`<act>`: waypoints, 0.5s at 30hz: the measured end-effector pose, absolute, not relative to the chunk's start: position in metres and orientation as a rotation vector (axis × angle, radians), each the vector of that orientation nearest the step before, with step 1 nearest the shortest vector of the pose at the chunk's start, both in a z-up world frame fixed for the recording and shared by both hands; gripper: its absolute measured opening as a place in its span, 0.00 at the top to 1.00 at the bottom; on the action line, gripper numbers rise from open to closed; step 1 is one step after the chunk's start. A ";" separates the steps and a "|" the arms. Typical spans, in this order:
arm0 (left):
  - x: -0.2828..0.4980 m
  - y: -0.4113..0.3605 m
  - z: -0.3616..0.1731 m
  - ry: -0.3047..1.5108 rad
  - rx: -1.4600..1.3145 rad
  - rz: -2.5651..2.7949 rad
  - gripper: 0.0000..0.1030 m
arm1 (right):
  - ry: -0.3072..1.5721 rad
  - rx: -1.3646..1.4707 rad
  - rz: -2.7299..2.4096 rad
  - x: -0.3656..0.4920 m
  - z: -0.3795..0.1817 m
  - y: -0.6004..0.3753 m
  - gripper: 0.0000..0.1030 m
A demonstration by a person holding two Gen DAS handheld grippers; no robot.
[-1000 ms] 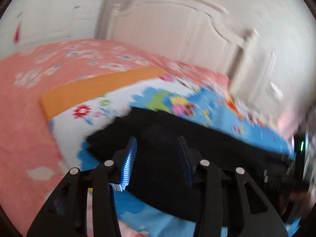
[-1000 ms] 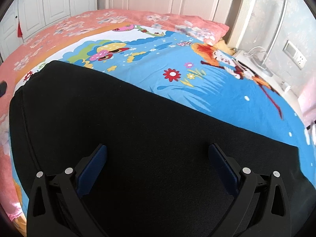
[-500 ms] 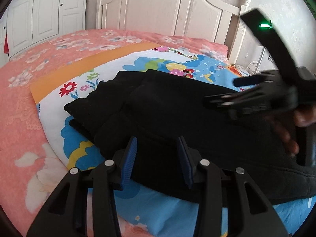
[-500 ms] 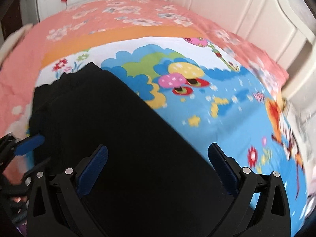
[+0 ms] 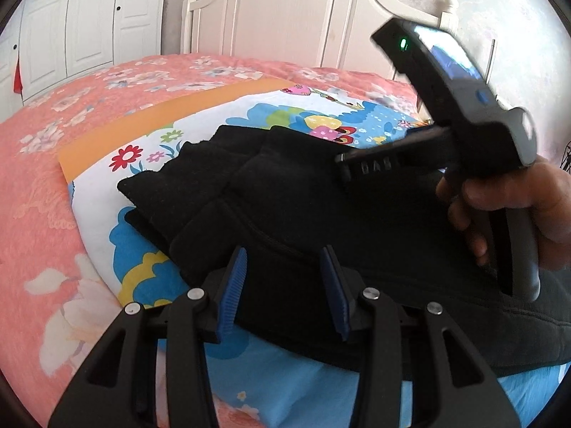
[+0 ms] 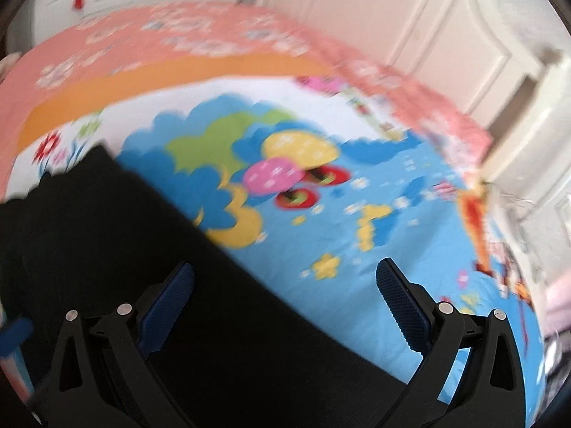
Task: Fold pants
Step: 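Lay the fold down and open the left tool while the right tool presses the pants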
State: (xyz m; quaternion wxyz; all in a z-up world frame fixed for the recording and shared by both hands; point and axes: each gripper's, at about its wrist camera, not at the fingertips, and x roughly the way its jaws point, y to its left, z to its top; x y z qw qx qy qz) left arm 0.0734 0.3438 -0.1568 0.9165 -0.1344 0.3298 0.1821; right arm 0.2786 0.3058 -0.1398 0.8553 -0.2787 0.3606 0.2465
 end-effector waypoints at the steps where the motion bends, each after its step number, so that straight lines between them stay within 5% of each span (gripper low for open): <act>1: 0.073 0.344 -0.157 0.676 -0.279 0.375 0.58 | 0.726 -0.564 0.505 0.275 -0.133 0.303 0.05; 8: 0.072 0.345 -0.158 0.668 -0.293 0.376 0.57 | 0.763 -0.329 0.574 0.222 -0.093 0.231 0.05; 15: 0.070 0.340 -0.154 0.692 -0.315 0.387 0.48 | 0.889 -0.334 0.476 0.167 -0.125 0.145 0.05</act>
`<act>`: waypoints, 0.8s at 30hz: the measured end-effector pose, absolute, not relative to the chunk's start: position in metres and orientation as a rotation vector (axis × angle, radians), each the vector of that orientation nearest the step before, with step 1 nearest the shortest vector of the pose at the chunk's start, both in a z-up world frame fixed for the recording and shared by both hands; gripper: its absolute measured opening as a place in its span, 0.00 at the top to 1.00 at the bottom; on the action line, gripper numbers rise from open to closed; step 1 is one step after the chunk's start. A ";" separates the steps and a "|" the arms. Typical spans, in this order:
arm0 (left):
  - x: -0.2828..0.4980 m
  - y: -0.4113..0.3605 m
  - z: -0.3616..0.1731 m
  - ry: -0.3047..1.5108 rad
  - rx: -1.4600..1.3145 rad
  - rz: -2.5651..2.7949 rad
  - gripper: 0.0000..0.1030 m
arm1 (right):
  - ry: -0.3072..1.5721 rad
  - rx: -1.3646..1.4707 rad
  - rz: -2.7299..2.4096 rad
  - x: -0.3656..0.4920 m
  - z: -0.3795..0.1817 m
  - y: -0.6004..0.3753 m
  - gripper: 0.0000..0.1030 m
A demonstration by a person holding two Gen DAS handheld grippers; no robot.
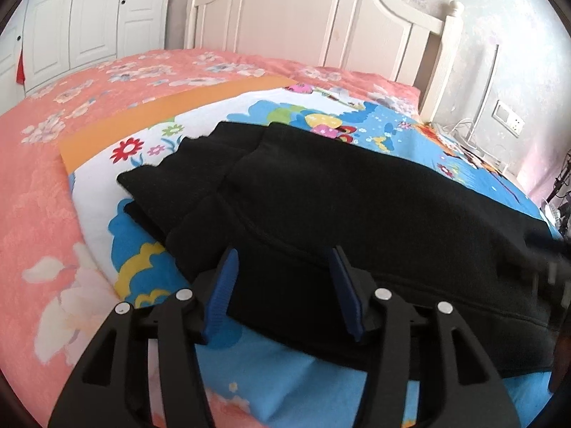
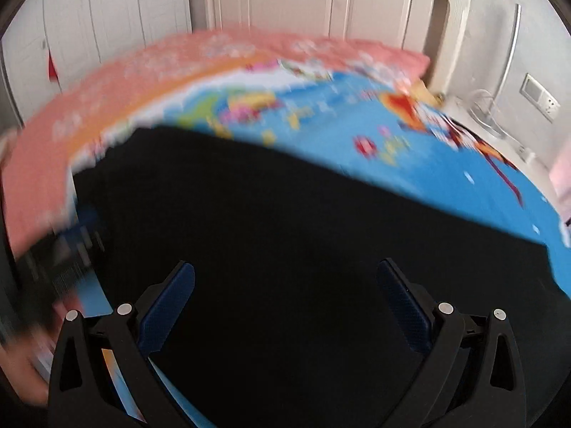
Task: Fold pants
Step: 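Lay the fold down and open the left tool while the right tool presses the pants, then press the folded sweatpants flat with the right tool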
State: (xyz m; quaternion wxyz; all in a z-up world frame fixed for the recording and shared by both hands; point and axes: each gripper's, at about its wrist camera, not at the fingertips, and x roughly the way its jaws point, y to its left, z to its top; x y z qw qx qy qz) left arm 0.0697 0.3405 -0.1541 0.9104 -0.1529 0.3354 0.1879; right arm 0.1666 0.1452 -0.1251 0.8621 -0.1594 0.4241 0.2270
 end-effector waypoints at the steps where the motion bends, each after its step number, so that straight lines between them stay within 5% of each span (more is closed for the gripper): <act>1: 0.067 0.338 -0.150 0.692 -0.326 0.392 0.48 | 0.894 -0.361 0.451 0.162 -0.130 0.137 0.05; 13: 0.140 0.257 -0.125 0.903 -0.198 0.193 0.49 | 0.927 -0.197 0.406 0.148 -0.144 0.064 0.05; 24: 0.174 0.274 -0.125 1.026 -0.124 0.461 0.42 | 0.892 -0.193 0.459 0.135 -0.144 0.049 0.05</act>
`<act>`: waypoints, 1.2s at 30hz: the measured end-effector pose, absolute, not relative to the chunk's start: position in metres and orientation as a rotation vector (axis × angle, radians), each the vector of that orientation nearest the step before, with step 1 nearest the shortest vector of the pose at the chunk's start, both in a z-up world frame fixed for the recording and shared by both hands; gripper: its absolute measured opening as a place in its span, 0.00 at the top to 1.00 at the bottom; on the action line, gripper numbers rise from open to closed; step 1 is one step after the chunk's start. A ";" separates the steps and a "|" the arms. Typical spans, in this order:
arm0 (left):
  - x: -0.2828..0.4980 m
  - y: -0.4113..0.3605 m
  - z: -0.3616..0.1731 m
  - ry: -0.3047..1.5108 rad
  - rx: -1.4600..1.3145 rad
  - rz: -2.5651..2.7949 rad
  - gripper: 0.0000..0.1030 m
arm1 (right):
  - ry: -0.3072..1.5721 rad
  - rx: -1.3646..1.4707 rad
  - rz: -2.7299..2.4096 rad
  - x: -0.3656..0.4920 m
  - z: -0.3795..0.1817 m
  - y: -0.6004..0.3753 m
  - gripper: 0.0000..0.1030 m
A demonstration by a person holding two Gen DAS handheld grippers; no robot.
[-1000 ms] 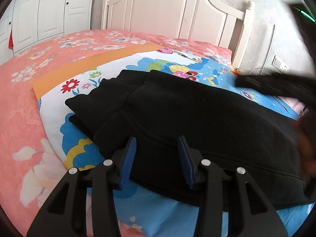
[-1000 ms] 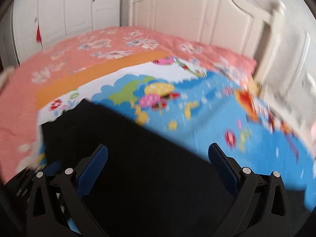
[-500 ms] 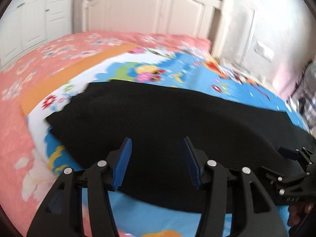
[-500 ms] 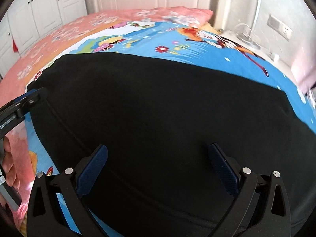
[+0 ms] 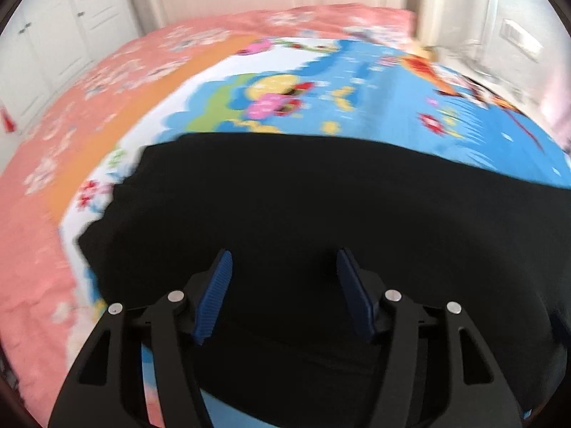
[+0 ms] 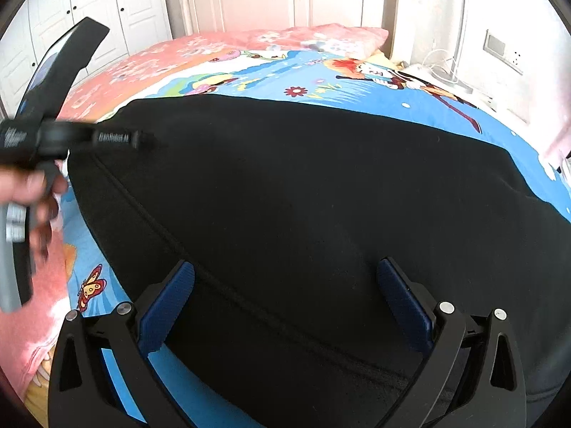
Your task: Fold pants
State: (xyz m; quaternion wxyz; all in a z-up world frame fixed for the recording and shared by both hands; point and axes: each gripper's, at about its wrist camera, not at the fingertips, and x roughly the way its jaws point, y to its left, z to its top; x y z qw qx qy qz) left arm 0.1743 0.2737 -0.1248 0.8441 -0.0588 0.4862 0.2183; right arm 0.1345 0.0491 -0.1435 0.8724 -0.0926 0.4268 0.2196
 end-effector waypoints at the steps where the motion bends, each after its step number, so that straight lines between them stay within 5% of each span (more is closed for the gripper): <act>1: 0.178 0.277 -0.119 1.026 -0.126 0.480 0.43 | 0.894 -0.190 0.460 0.135 -0.144 0.048 0.05; 9: 0.234 0.286 -0.121 1.026 -0.298 0.224 0.43 | 0.889 -0.208 0.437 0.134 -0.143 0.051 0.05; 11: 0.241 0.301 -0.133 1.042 -0.353 0.237 0.33 | 0.880 -0.214 0.432 0.132 -0.143 0.052 0.05; 18: 0.234 0.364 -0.136 1.023 -0.324 0.433 0.32 | 0.889 -0.225 0.406 0.131 -0.131 0.054 0.05; 23: 0.212 0.380 -0.129 0.968 -0.289 0.404 0.42 | 0.776 -0.206 0.450 0.131 -0.104 0.060 0.05; 32: 0.167 0.355 -0.120 0.901 -0.075 0.406 0.42 | 1.011 -0.271 0.434 0.205 -0.145 0.076 0.05; 36: 0.143 0.364 -0.126 0.919 0.025 0.555 0.29 | 1.030 -0.281 0.439 0.218 -0.145 0.075 0.05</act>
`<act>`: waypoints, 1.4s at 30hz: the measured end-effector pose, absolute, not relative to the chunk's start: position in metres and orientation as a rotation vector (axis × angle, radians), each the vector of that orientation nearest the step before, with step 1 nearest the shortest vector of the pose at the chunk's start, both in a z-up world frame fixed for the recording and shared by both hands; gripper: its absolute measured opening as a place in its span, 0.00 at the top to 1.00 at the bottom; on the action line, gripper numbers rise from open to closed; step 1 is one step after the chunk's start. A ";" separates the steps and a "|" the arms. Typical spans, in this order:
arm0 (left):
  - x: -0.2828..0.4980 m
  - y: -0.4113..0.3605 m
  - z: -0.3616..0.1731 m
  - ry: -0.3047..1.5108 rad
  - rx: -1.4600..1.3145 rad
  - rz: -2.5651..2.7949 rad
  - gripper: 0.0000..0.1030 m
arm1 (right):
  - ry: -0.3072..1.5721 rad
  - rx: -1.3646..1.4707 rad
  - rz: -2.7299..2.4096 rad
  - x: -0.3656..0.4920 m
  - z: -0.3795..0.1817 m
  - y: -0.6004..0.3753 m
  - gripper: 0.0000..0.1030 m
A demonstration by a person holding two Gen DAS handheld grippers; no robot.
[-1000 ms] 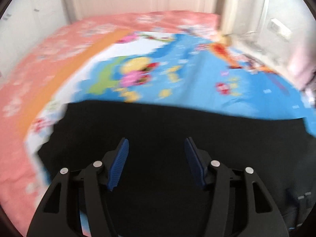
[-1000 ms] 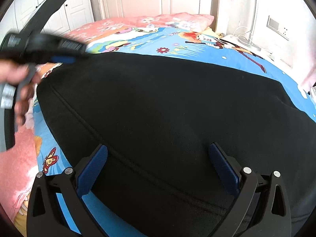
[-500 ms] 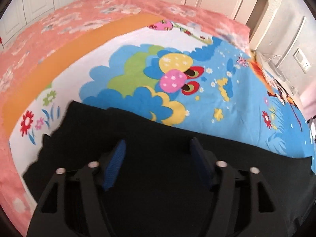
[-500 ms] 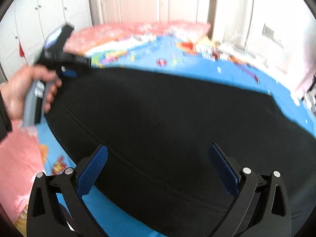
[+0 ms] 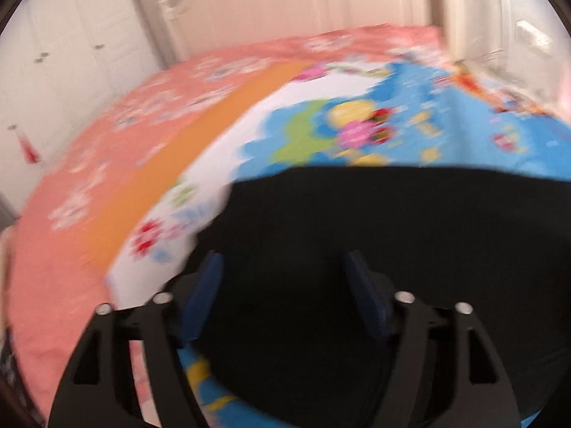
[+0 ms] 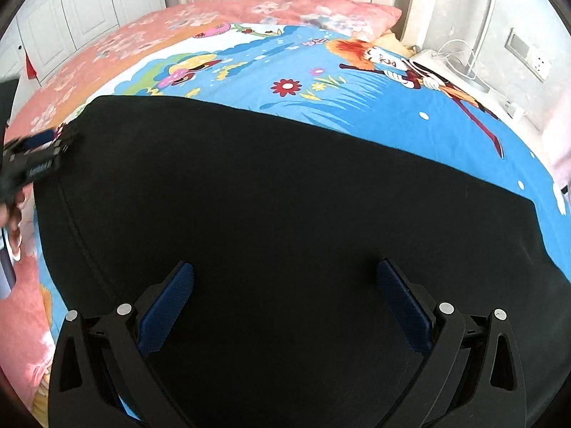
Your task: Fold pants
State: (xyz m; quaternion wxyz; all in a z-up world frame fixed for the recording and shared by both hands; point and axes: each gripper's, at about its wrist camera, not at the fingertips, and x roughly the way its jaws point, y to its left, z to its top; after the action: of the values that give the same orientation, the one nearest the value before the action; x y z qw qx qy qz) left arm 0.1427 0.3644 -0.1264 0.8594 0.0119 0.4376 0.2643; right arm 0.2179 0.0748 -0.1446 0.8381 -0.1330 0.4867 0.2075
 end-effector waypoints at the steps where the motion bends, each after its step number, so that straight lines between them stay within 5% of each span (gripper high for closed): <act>1: 0.134 0.376 -0.131 0.929 -0.025 0.565 0.26 | 1.029 -0.281 0.439 0.221 -0.145 0.075 0.05; 4: 0.113 0.404 -0.138 0.908 -0.211 0.519 0.18 | 1.007 -0.304 0.444 0.225 -0.145 0.082 0.05; 31: 0.020 0.452 -0.122 0.683 -0.643 0.591 0.19 | 0.949 -0.291 0.474 0.242 -0.147 0.100 0.04; 38: -0.016 0.481 -0.150 0.535 -1.057 0.370 0.43 | 0.947 -0.293 0.471 0.242 -0.147 0.101 0.04; 42: 0.000 0.474 -0.164 0.532 -1.157 0.260 0.44 | 0.947 -0.292 0.468 0.242 -0.147 0.100 0.04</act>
State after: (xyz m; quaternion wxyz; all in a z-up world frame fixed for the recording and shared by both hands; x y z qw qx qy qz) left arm 0.0003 0.4739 -0.1640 0.7961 -0.5387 0.2479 0.1208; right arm 0.2420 0.1001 -0.1473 0.8535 -0.1389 0.4502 0.2227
